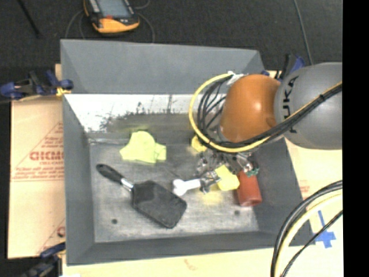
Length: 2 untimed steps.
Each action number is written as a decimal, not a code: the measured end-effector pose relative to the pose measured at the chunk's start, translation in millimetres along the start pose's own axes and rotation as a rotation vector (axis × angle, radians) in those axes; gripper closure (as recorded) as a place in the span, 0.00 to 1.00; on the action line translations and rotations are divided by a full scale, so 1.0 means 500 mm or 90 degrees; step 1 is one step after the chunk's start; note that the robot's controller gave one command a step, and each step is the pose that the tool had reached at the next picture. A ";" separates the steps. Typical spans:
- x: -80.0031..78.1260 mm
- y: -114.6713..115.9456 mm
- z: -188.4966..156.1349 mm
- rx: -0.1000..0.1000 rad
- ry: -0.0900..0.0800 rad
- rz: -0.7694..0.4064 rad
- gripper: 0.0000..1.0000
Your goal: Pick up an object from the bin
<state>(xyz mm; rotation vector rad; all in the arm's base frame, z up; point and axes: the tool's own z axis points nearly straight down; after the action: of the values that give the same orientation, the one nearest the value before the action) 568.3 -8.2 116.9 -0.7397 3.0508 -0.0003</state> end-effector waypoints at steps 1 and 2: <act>0.000 0.000 0.000 0.000 0.000 0.000 1.00; 0.004 -0.007 -0.099 -0.002 0.003 -0.015 1.00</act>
Offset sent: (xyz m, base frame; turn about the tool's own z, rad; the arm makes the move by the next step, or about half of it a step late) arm 0.0019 -0.0082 0.1078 -0.0486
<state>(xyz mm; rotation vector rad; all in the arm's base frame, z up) 568.0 -12.5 166.3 -0.7762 3.0477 0.0016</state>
